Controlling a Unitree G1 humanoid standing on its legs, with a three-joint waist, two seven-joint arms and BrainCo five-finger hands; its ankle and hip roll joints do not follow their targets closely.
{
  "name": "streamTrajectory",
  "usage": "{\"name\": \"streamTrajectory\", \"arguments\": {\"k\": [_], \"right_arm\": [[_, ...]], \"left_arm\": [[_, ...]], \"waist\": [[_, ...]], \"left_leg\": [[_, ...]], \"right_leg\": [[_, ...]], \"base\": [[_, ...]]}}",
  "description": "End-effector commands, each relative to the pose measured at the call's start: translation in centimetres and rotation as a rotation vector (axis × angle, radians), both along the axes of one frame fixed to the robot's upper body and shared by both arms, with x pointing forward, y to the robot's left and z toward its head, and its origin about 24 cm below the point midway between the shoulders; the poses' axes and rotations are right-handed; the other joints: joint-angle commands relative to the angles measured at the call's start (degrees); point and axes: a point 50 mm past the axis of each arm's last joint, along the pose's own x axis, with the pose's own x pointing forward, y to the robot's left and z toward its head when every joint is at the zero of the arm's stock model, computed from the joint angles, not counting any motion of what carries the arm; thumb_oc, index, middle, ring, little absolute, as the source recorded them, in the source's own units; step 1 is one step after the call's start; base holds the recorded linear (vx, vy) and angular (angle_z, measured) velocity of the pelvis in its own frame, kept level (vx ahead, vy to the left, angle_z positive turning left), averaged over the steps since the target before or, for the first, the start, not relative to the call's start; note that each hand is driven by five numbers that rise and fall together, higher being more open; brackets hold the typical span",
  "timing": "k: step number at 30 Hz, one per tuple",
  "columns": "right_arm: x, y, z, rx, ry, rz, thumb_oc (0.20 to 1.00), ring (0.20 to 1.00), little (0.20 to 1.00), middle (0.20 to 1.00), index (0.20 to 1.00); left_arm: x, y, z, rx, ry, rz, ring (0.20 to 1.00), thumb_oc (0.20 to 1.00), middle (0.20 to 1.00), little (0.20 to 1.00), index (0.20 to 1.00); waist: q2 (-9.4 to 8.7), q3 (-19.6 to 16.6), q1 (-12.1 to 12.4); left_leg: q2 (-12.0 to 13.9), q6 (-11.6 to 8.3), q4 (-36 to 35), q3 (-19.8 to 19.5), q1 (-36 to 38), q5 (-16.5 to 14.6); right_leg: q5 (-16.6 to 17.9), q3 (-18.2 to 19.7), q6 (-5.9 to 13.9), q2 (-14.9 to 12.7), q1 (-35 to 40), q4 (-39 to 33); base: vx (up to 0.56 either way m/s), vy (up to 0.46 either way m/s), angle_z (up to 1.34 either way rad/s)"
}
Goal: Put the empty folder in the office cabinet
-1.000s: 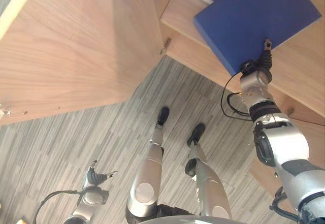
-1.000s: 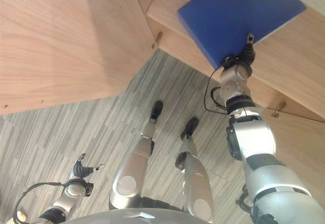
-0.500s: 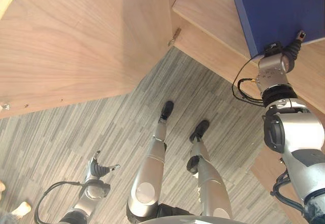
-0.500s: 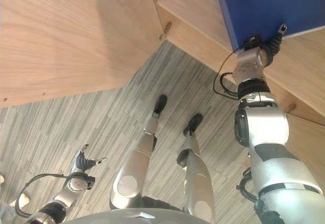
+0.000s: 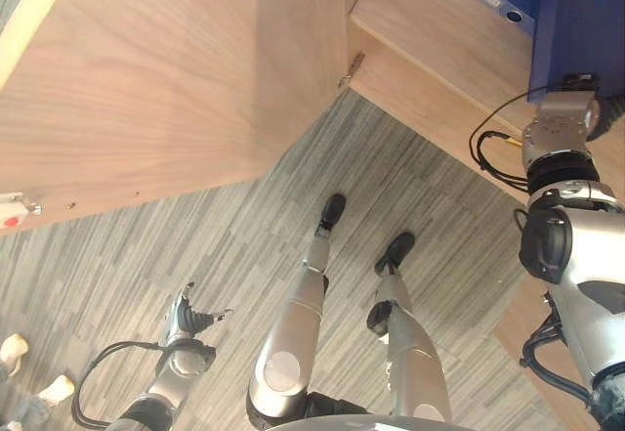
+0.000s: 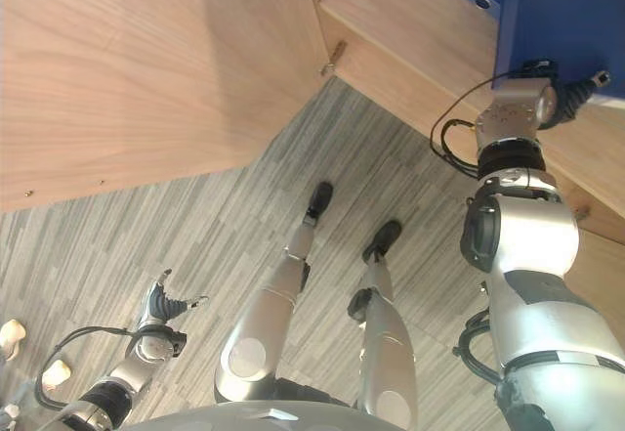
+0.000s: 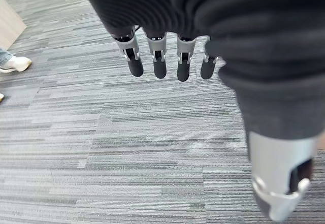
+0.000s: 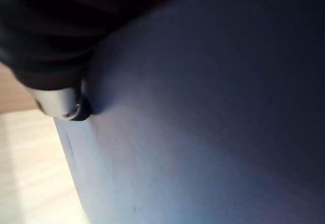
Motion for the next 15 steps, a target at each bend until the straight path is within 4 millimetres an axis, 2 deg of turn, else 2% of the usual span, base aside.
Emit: {"name": "streamTrajectory", "arguments": {"k": [1,9,15], "right_arm": [[-2.3,-2.5,0.0,-0.075,0.031,-0.214,0.200,0.200,0.200,0.200,0.200],[-2.6,-2.4,-1.1,-0.063,0.114,-0.241,0.200,0.200,0.200,0.200,0.200],[-3.3,-4.0,-0.8,-0.080,0.131,-0.285,0.200,0.200,0.200,0.200,0.200]], "left_arm": [[-0.7,-0.1,-0.8,0.072,0.044,-0.009,1.000,1.000,1.000,1.000,1.000],[-0.4,-0.6,-0.7,0.077,0.025,-0.014,1.000,1.000,1.000,1.000,1.000],[-0.8,-0.1,-0.7,0.085,0.025,-0.004,1.000,1.000,1.000,1.000,1.000]], "waist": [[0.34,-4.49,-1.63],[0.68,-4.41,-2.18],[1.19,-4.29,-2.27]], "left_leg": [[1.69,-2.24,-0.72,-1.66,2.17,-8.13],[1.32,-2.10,-0.72,-1.55,1.78,-8.30],[1.07,-2.30,-0.72,-1.63,0.75,-7.89]], "right_leg": [[-3.72,-0.42,5.91,-2.29,1.15,-0.27],[-3.61,-0.15,5.89,-2.51,0.56,-0.27],[-3.40,-0.29,6.03,-2.73,-0.50,-0.27]], "base": [[0.00,0.000,0.00],[0.00,0.000,-0.01],[0.00,0.000,0.00]]}}
